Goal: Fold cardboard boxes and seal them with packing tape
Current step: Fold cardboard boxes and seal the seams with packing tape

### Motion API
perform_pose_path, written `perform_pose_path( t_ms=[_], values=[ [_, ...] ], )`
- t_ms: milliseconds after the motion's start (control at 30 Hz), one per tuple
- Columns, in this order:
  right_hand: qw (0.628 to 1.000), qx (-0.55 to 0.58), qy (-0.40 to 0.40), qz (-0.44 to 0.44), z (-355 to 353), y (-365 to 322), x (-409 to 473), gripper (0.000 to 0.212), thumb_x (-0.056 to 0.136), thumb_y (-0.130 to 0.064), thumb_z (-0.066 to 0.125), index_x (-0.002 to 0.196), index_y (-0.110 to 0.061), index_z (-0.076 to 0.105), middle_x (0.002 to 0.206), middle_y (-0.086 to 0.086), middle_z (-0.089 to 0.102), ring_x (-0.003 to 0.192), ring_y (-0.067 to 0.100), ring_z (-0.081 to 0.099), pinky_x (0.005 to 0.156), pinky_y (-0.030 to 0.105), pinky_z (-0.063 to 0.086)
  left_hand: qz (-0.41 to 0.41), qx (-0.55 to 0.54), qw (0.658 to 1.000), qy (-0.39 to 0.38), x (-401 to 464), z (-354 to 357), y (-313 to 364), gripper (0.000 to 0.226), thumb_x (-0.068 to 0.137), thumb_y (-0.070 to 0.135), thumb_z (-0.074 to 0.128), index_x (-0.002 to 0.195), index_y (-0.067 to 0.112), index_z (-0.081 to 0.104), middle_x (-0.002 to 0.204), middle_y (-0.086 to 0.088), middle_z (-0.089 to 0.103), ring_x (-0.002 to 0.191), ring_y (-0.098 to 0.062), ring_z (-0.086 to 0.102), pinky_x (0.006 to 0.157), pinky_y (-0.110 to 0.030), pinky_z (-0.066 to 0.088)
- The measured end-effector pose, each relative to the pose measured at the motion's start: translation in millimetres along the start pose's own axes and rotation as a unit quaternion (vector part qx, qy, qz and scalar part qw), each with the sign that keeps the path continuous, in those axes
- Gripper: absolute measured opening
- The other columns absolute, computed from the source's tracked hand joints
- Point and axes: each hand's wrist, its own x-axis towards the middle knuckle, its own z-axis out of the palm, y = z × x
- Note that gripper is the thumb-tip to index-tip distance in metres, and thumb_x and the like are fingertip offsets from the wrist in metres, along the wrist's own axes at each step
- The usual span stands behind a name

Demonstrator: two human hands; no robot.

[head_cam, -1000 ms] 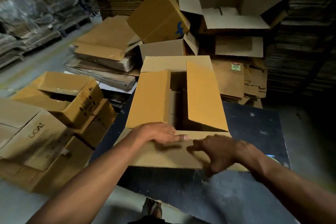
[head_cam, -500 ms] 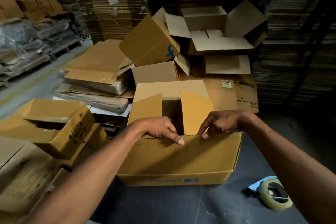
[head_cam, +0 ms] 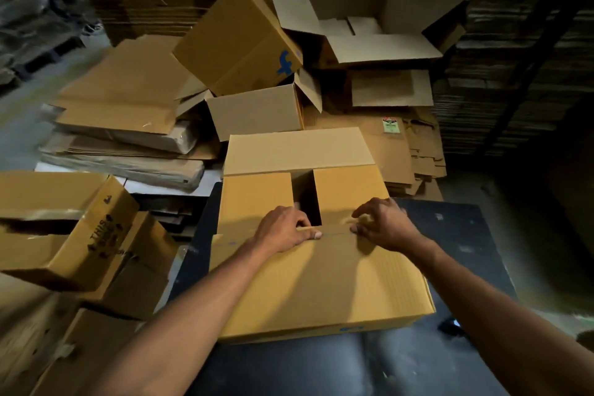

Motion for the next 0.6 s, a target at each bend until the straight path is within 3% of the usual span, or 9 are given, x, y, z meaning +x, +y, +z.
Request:
perform_pose_path(
  t_ms=[100,233,400,433,500,600],
  values=[
    [0.999,-0.03,0.033,-0.004,23.5,-9.0,3.1,0.041,0.095,-0.052,0.065,0.132,-0.036,0.062,0.145,-0.006,0.047,0.14,0.022,0.035,0.113,0.052,0.035,-0.045,-0.114,0.992,0.041,11.1,2.0,-30.7,0.036,0.084,0.056,0.079,0.102,0.026,0.078,0.105,0.009,0.073,0.095,-0.012,0.065,0.079,-0.028,0.053],
    [0.996,-0.04,0.074,-0.039,38.5,-39.6,20.4,0.046,0.088,-0.053,0.073,0.13,-0.037,0.065,0.145,-0.006,0.048,0.142,0.024,0.031,0.111,0.052,0.035,-0.177,-0.222,0.936,0.209,45.6,-46.1,-87.0,0.026,0.086,0.039,0.081,0.107,0.024,0.077,0.111,0.009,0.072,0.103,-0.013,0.066,0.086,-0.027,0.052],
    [0.997,-0.019,0.065,0.031,53.6,-52.8,32.1,0.054,0.078,-0.046,0.085,0.127,-0.036,0.066,0.143,-0.002,0.051,0.139,0.03,0.032,0.107,0.054,0.036,-0.277,-0.359,0.881,0.133,125.2,-60.1,-187.4,0.091,0.05,0.056,0.083,0.135,0.036,0.054,0.136,0.003,0.059,0.124,-0.022,0.058,0.104,-0.045,0.052],
    [0.997,-0.005,0.068,0.039,56.4,-50.5,31.3,0.053,0.077,-0.047,0.086,0.126,-0.035,0.067,0.142,-0.001,0.051,0.138,0.031,0.033,0.106,0.055,0.036,-0.27,-0.403,0.866,0.122,123.1,-68.8,-180.5,0.096,0.05,0.051,0.085,0.137,0.032,0.051,0.135,0.003,0.059,0.121,-0.02,0.059,0.105,-0.045,0.052],
    [0.996,0.015,0.081,0.046,58.8,-45.8,28.2,0.055,0.077,-0.052,0.084,0.126,-0.034,0.067,0.142,0.0,0.051,0.138,0.032,0.032,0.105,0.056,0.036,-0.26,-0.473,0.831,0.137,116.4,-83.0,-159.6,0.084,0.063,0.036,0.088,0.136,0.022,0.047,0.123,0.003,0.062,0.108,-0.017,0.063,0.103,-0.041,0.052],
    [0.993,0.038,0.101,0.056,60.9,-46.7,22.1,0.078,0.076,-0.062,0.08,0.144,-0.036,0.053,0.147,0.004,0.047,0.14,0.033,0.028,0.108,0.059,0.032,-0.263,-0.56,0.741,0.261,117.9,-88.3,-144.0,0.087,0.08,0.027,0.085,0.151,0.02,0.034,0.132,-0.003,0.056,0.105,-0.02,0.062,0.102,-0.04,0.052]
  ],
)
